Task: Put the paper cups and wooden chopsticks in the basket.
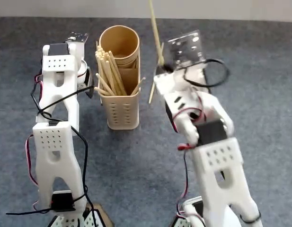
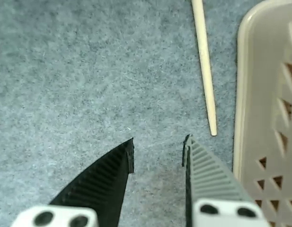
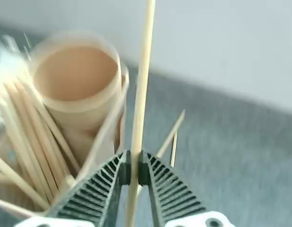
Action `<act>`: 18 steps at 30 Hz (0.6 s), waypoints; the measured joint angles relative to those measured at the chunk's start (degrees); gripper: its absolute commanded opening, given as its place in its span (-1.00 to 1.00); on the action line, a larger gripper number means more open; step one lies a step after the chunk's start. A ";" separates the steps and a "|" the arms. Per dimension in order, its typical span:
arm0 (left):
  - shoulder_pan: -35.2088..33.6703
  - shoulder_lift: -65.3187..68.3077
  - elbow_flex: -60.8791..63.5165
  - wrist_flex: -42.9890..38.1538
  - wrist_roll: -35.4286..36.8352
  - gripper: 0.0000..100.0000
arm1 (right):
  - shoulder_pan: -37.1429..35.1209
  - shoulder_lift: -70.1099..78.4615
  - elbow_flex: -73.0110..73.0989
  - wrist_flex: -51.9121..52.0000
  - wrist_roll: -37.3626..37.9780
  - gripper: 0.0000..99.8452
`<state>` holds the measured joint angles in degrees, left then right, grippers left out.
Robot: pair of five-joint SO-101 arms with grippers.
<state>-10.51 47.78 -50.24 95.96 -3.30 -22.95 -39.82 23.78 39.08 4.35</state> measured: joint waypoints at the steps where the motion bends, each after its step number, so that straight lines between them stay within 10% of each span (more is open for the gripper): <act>1: 0.00 0.00 0.00 0.00 0.00 -0.63 | -0.88 -0.62 -2.20 0.00 -0.70 -0.99; 18: 0.00 0.00 0.00 0.00 0.00 -0.63 | -14.33 13.98 -2.20 -25.67 -9.58 -0.99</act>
<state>-10.51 47.78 -50.24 95.96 -3.30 -37.27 -25.85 21.58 13.41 -5.23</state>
